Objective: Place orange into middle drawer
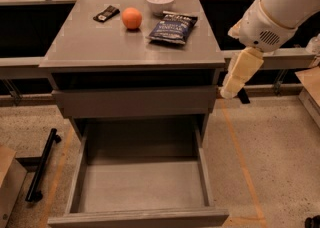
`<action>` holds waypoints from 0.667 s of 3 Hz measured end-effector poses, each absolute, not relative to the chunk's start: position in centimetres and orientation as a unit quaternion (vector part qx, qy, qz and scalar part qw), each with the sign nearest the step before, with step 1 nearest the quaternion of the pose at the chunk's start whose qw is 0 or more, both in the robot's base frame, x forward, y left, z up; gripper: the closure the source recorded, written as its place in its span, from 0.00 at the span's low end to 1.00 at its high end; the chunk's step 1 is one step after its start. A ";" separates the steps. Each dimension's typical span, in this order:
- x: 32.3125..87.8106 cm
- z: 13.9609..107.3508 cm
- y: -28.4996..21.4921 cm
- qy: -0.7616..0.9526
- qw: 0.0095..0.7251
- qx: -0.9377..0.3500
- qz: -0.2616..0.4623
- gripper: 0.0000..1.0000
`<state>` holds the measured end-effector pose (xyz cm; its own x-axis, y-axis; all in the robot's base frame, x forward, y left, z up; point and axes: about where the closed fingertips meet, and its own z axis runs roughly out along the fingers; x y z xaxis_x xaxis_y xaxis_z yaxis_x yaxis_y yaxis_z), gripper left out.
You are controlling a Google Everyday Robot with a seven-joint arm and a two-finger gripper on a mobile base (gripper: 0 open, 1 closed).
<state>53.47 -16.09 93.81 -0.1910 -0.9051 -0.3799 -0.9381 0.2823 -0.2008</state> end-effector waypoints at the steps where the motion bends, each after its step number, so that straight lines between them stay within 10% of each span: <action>1: 54.3 92.9 -15.2 0.786 0.246 -0.564 0.063 0.00; 2: 58.8 92.4 -12.0 0.786 0.305 -0.530 0.096 0.00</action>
Offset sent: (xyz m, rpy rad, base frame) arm 0.1243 0.0781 -0.0241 0.4144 -0.1157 -0.1582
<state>58.84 -12.01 92.42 -0.2526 -0.7733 -0.5816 -0.8907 0.4206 -0.1723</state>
